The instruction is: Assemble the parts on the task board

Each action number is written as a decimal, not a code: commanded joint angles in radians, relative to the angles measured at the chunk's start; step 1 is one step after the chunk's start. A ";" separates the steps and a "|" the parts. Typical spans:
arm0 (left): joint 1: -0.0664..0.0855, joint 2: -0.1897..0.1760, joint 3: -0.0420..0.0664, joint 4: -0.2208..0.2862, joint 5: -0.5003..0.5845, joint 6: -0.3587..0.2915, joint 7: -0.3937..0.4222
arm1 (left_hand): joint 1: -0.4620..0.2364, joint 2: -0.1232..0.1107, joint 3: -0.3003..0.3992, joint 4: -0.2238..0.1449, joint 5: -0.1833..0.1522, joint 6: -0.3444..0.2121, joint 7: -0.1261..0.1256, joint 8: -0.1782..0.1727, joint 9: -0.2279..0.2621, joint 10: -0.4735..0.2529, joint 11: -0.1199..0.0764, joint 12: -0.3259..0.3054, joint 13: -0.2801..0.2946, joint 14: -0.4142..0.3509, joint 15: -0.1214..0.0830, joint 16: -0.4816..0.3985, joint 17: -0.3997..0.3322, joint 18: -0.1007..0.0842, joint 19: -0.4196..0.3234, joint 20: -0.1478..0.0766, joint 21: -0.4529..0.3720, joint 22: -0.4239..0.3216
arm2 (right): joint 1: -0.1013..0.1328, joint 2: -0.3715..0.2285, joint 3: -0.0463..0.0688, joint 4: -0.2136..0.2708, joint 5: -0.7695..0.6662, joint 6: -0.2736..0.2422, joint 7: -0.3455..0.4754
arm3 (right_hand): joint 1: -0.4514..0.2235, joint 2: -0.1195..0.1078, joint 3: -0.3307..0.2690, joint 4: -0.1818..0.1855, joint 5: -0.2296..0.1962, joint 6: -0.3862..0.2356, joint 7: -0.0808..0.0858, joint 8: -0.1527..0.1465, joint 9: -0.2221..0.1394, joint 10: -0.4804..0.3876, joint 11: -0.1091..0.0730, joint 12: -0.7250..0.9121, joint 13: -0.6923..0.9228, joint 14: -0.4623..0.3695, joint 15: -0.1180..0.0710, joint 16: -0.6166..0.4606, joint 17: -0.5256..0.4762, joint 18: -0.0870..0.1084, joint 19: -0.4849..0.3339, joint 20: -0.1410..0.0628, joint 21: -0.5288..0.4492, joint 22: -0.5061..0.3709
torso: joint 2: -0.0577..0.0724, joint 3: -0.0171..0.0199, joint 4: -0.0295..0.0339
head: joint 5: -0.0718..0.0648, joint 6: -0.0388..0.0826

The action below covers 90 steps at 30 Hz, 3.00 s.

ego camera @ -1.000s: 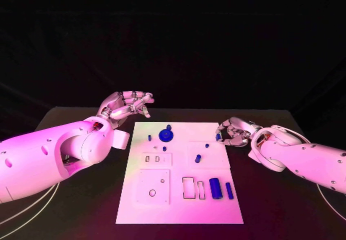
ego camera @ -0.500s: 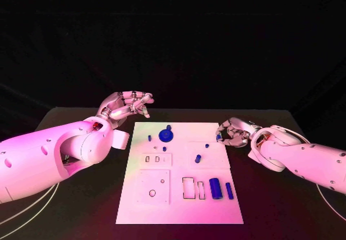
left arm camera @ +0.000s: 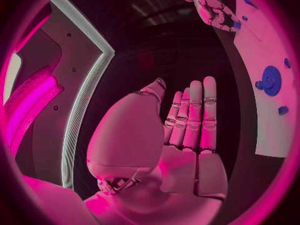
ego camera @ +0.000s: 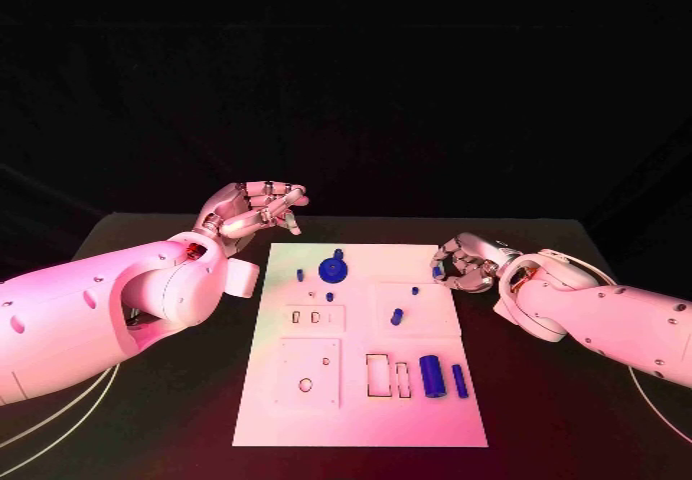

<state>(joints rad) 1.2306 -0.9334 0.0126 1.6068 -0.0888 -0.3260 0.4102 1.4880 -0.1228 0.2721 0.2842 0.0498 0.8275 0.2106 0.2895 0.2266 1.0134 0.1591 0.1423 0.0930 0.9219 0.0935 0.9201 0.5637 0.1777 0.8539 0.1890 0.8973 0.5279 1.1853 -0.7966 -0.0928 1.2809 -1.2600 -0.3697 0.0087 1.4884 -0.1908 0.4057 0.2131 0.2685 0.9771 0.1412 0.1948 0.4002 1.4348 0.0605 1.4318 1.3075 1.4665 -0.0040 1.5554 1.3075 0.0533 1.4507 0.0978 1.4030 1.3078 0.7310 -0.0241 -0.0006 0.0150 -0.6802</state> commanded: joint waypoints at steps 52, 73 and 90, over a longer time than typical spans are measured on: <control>0.001 0.034 -0.003 -0.031 0.005 0.011 0.007 | -0.005 -0.006 0.002 0.002 0.000 -0.007 0.012 0.004 0.003 -0.004 0.003 0.005 0.002 -0.006 0.003 0.008 -0.002 0.005 -0.011 0.004 0.010 0.004 | -0.043 0.290 -0.023 0.200 -0.073 -0.094 -0.258 | -0.060 0.014 0.050 -0.016 -0.005 0.022 -0.014 0.042 0.023 0.008 -0.014 0.004 0.097 0.096 -0.017 0.004 0.225 -0.010 0.017 -0.011 0.014 0.130 | -0.018 -0.0139 0.0086 | 0.030 -0.043; 0.001 0.035 -0.004 -0.034 0.005 0.013 0.006 | -0.005 -0.006 0.002 0.002 0.000 -0.007 0.012 0.004 0.003 -0.004 0.003 0.005 0.002 -0.006 0.003 0.008 -0.002 0.005 -0.011 0.004 0.010 0.004 | -0.076 0.308 -0.027 0.191 -0.120 -0.082 -0.285 | -0.064 0.011 0.050 -0.017 -0.006 0.021 -0.013 0.043 0.024 0.009 -0.014 0.005 0.098 0.095 -0.017 0.003 0.224 -0.010 0.017 -0.011 0.014 0.130 | -0.019 -0.0135 0.0087 | 0.034 -0.056; 0.001 0.033 -0.004 -0.036 0.005 0.015 0.004 | -0.005 -0.006 0.002 0.002 0.000 -0.007 0.012 0.004 0.003 -0.004 0.003 0.005 0.002 -0.006 0.003 0.008 -0.002 0.005 -0.011 0.004 0.010 0.004 | -0.079 0.309 -0.027 0.186 -0.122 -0.082 -0.280 | -0.090 -0.008 0.052 -0.022 -0.006 -0.011 -0.004 0.035 0.023 -0.004 -0.006 -0.008 0.085 0.095 -0.012 0.002 0.222 -0.009 0.013 -0.008 0.008 0.127 | -0.019 -0.0140 0.0090 | 0.033 -0.054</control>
<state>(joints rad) 1.2306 -0.9015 0.0081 1.5693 -0.0870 -0.3260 0.4082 1.4880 -0.1228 0.2721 0.2842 0.0498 0.8275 0.2106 0.2894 0.2279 1.0134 0.1591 0.1422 0.0943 0.9219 0.0935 0.9241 0.5630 0.1777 0.8503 0.1928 0.9014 0.5308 1.1093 -0.4879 -0.1188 1.4685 -1.3703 -0.4691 -0.2692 1.4048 -0.1975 0.4544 0.1928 0.2611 0.9706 0.1367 0.2383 0.4277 1.4378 0.0575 1.4267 1.3073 1.4629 -0.0146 1.5554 1.3076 0.0535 1.4628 0.0932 1.4172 1.3076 0.7116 -0.0382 0.0081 0.0478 -0.7348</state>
